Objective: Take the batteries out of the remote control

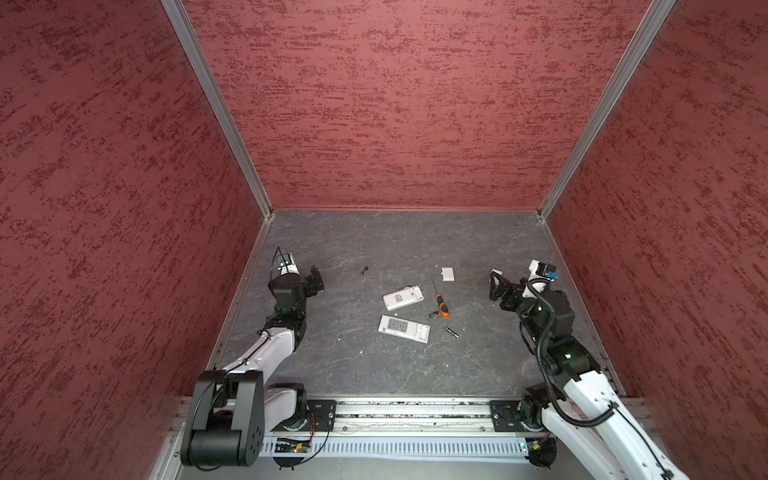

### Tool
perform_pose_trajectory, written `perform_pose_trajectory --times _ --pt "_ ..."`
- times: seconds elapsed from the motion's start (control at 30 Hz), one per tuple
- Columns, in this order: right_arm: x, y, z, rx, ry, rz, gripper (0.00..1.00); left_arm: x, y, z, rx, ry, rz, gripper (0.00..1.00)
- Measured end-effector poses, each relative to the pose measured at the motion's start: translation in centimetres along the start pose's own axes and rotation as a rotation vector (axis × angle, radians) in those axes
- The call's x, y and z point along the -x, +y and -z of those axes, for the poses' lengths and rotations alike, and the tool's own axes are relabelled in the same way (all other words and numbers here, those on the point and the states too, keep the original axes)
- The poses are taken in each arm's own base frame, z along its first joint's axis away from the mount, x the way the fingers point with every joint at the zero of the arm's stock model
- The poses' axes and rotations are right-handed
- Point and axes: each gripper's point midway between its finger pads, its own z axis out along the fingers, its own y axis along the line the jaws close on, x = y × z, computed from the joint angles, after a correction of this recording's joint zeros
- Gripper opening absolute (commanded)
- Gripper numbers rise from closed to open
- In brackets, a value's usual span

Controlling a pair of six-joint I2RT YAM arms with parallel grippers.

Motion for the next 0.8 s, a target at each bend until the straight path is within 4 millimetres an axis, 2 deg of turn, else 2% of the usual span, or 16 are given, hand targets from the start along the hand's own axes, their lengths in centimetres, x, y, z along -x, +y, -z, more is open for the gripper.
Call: perform_pose_trajectory --times 0.17,0.37,0.53,0.8 --pt "-1.5 -1.0 -0.2 -0.028 0.013 0.034 0.99 -1.4 -0.4 -1.7 -0.039 0.013 0.004 1.00" --pt "0.0 -1.7 0.4 -0.073 -0.052 0.090 0.99 -1.2 -1.4 -2.5 -0.096 -0.028 -0.006 1.00" --pt "0.3 -2.7 0.3 -0.129 -0.082 0.140 0.99 -2.0 -2.0 -3.0 -0.135 -0.030 -0.018 1.00" --pt "-1.9 -5.4 -0.9 -0.249 -0.071 0.229 0.99 -2.8 -2.7 -3.5 -0.169 -0.016 -0.049 1.00"
